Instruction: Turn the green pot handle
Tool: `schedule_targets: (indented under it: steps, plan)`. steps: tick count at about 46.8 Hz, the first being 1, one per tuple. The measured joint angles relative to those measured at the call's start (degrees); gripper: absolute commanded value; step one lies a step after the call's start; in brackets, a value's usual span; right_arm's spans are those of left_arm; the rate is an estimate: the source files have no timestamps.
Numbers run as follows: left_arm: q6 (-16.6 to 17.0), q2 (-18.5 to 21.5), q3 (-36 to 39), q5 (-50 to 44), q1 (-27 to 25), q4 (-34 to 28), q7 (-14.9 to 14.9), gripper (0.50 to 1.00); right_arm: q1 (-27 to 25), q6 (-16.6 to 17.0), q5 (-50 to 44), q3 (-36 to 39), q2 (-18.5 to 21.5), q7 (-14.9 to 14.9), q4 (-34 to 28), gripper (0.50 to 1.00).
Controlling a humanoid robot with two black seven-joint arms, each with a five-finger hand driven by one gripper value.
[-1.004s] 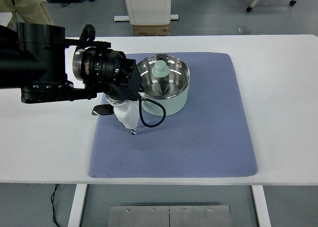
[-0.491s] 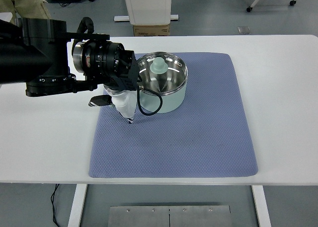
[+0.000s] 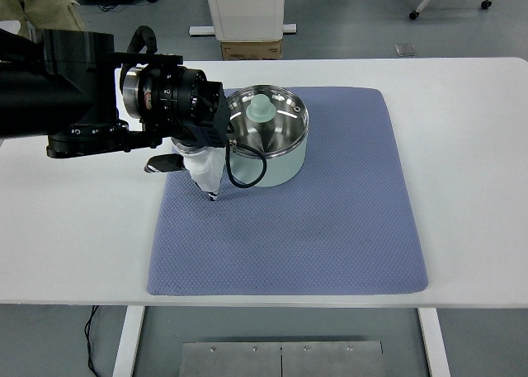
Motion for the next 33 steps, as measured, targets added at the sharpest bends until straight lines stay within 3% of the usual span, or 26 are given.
schedule_targets:
  steps: [33]
  plan:
    - [-0.23,-1.84,1.97,0.01,-2.52,0.08,0.00,1.000,0.01,0.00,0.00,-0.09,0.00,0.00,0.00,1.000]
